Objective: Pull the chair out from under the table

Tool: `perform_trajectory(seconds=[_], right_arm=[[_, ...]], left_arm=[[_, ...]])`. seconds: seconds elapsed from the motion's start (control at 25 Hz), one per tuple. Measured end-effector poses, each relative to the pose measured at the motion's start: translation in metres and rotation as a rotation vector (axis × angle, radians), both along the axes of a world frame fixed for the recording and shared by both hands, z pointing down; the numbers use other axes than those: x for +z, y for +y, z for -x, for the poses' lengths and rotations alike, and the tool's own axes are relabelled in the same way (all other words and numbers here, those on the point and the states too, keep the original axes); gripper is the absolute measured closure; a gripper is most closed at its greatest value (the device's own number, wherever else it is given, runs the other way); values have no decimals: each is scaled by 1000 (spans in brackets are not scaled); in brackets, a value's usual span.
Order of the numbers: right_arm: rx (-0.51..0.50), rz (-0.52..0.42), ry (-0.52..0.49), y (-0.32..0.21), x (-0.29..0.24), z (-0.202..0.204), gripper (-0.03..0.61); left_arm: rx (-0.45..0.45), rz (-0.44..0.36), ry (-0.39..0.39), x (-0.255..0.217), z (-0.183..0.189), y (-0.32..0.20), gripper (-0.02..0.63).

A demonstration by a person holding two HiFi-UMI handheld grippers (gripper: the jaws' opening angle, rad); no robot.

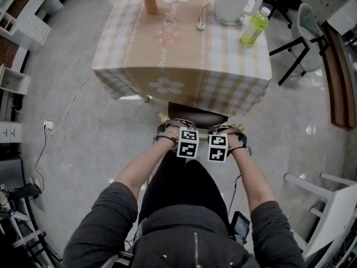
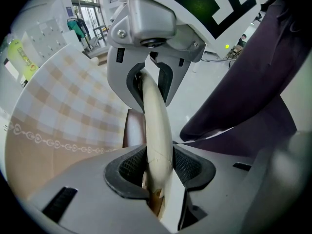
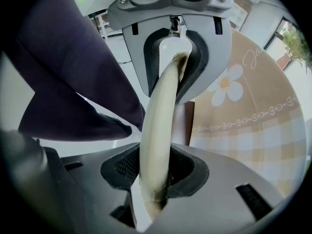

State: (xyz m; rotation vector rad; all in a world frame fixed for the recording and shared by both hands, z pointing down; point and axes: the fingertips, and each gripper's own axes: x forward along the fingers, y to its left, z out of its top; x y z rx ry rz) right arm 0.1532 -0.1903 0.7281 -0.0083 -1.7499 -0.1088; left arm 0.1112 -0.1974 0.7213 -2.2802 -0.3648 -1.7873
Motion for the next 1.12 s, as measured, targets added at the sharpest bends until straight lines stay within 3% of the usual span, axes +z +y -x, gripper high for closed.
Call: perform_trajectory(seconds=[1.12], right_arm=[[3,-5,11,77,-1,9,445]], left_arm=[[-2,-14,-11,0,9,77,456]])
